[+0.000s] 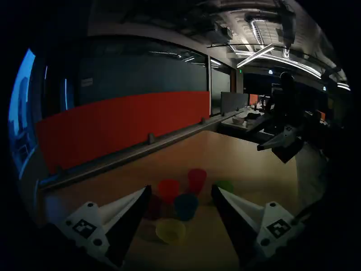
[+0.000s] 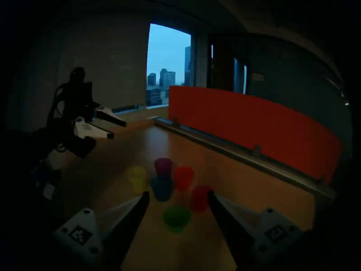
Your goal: Pour water
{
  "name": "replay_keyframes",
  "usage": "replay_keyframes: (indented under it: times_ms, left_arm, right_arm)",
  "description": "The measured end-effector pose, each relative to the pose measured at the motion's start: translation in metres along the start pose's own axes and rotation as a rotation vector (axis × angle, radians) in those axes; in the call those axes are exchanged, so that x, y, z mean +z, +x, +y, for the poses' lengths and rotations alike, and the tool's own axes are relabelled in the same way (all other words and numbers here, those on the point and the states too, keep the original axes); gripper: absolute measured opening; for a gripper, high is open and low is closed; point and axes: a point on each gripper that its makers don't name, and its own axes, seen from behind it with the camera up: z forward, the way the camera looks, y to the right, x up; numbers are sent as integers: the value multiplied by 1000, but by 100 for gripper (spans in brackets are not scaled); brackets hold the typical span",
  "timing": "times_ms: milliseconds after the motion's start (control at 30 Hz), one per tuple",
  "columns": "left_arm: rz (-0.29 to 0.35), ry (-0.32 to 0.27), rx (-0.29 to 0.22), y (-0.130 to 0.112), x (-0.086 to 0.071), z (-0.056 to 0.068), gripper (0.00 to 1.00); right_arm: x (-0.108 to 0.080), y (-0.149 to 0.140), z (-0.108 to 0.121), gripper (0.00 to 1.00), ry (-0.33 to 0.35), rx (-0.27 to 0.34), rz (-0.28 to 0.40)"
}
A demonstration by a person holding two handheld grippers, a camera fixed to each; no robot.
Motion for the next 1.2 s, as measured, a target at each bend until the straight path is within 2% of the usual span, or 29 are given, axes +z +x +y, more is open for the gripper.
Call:
replay_keyframes:
  times_ms: [667, 1200]
  left_arm:
    - [-134, -37, 50, -54, 42, 4, 98]
    - [-238, -94, 75, -89, 71, 10, 98]
  right_arm:
    - [29, -39, 4, 99, 31, -2, -92]
    - [54, -71, 1, 99, 65, -2, -154]
